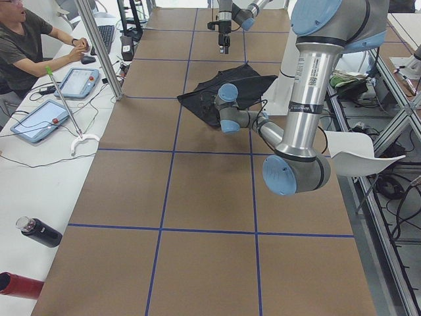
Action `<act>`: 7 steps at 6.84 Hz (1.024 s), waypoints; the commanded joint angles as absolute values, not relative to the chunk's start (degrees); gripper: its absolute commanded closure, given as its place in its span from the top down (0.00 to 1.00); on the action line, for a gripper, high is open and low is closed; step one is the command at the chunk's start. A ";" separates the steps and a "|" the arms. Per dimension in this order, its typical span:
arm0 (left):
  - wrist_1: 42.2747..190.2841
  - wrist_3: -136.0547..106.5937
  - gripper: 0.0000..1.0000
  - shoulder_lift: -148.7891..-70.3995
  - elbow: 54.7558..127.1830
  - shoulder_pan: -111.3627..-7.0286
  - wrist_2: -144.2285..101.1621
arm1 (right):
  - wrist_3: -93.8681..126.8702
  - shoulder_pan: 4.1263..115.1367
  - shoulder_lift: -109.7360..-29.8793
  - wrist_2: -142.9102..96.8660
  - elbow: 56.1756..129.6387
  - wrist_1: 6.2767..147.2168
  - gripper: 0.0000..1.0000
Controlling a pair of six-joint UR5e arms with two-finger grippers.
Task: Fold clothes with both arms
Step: 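Open the right gripper while the left gripper grasps the shirt corner nearest it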
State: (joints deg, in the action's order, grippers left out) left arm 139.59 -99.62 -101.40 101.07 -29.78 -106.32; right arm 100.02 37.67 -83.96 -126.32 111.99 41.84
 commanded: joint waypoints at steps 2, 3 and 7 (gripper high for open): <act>139.75 -99.58 0.99 -101.95 97.82 -29.18 -105.65 | 100.02 37.71 -83.94 -126.30 111.97 41.84 1.00; 139.75 -99.49 0.92 -102.04 97.82 -27.61 -103.82 | 100.02 37.79 -83.94 -126.30 111.97 41.84 1.00; 139.66 -99.32 0.29 -102.57 97.82 -26.37 -103.01 | 100.02 37.88 -84.02 -126.39 111.36 41.84 1.00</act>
State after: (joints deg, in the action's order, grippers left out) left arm 139.67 -99.58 -102.51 97.76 -26.45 -102.99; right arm 100.02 37.88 -84.02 -126.36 111.57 41.84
